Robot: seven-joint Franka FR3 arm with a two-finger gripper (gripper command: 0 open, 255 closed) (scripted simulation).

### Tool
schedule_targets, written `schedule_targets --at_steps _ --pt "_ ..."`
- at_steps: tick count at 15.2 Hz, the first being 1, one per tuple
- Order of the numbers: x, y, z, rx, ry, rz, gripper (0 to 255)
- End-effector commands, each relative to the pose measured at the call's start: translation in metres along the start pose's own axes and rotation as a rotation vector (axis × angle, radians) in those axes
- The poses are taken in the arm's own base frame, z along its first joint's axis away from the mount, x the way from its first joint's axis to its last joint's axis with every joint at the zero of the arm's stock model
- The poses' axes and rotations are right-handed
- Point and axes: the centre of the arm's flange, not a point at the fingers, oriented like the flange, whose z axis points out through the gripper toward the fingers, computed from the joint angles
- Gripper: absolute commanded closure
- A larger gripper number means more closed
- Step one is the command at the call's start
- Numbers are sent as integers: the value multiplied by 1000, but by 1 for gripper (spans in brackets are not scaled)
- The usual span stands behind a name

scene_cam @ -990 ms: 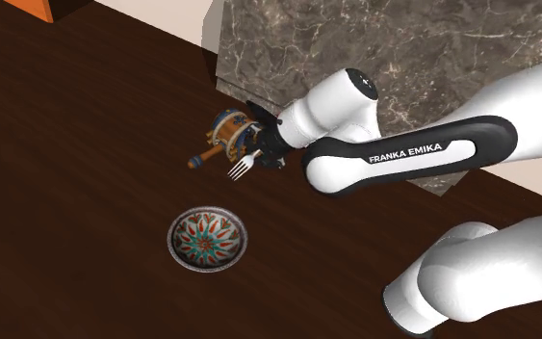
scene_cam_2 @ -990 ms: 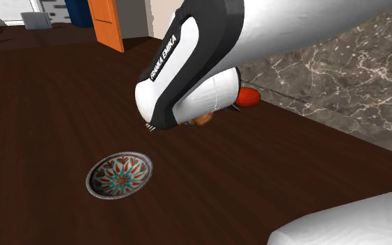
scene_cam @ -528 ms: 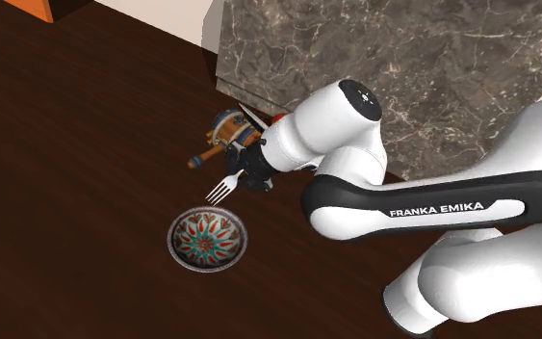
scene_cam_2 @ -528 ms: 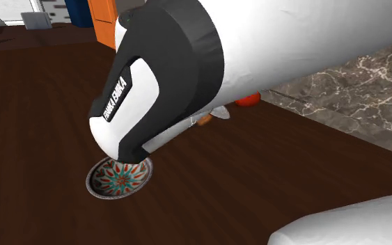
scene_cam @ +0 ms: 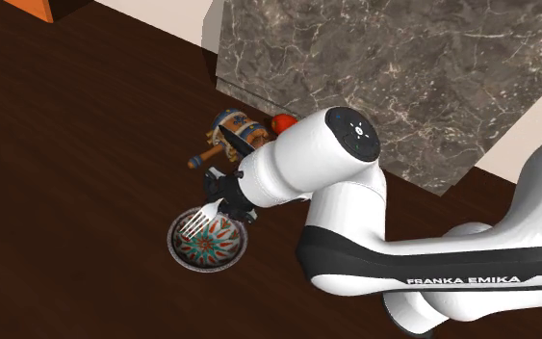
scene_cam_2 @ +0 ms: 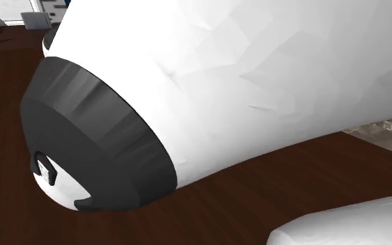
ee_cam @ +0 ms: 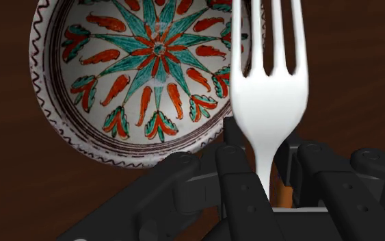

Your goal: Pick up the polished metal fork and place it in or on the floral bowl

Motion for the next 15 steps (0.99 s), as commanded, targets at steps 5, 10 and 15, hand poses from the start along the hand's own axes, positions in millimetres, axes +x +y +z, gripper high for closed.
schedule_targets --at_steps 5,10,15 --pt "-7 17 26 0 0 1 255" --pt "-10 27 42 0 0 1 255" --pt "-10 27 42 0 0 1 255"
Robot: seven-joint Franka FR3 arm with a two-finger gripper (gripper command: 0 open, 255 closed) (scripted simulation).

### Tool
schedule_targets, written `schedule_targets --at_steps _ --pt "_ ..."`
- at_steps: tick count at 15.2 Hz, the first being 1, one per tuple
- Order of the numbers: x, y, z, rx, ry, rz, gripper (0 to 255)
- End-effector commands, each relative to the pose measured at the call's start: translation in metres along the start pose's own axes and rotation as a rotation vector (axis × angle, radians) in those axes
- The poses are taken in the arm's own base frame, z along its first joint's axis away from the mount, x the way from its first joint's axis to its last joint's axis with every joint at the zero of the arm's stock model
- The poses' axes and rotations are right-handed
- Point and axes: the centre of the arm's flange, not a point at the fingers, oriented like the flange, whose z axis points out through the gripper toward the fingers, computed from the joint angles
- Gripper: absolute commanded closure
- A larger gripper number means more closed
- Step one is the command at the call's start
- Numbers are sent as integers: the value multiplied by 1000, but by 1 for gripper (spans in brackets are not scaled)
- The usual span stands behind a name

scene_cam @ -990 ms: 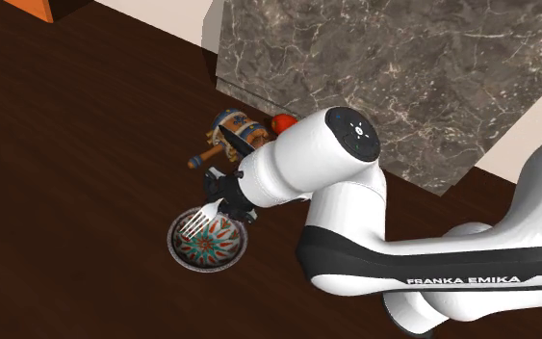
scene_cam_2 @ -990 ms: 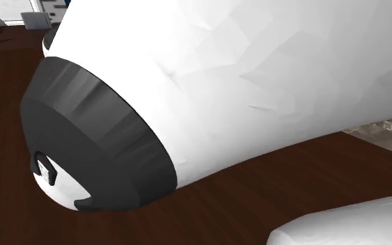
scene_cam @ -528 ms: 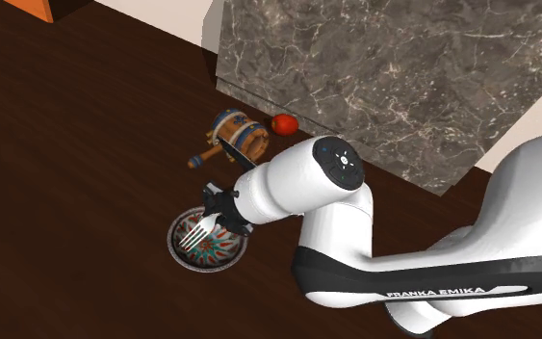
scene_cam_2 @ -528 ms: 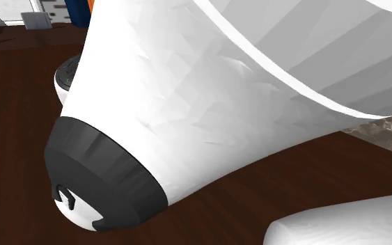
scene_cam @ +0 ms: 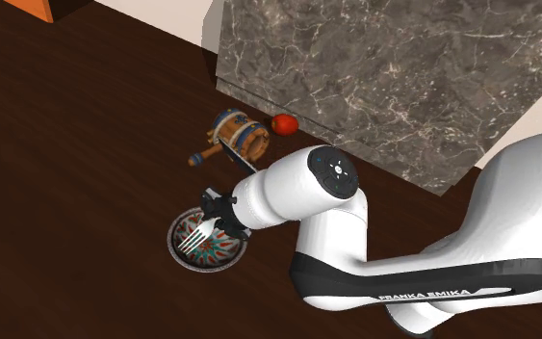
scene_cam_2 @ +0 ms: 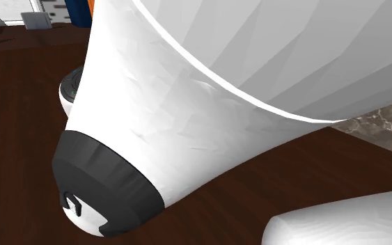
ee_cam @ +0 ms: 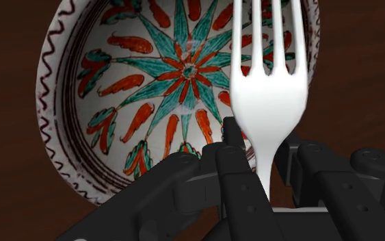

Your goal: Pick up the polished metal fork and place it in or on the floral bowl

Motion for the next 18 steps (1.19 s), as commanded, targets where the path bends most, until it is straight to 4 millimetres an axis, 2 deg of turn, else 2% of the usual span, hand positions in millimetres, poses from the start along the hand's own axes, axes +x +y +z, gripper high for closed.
schedule_targets --at_steps 1,2,7,11,18 --pt "0 0 0 0 0 0 255" --pt "0 0 0 0 0 0 0" --pt "0 0 0 0 0 0 0" --pt "0 0 -50 0 0 0 0" --pt "0 0 -50 0 0 0 0"
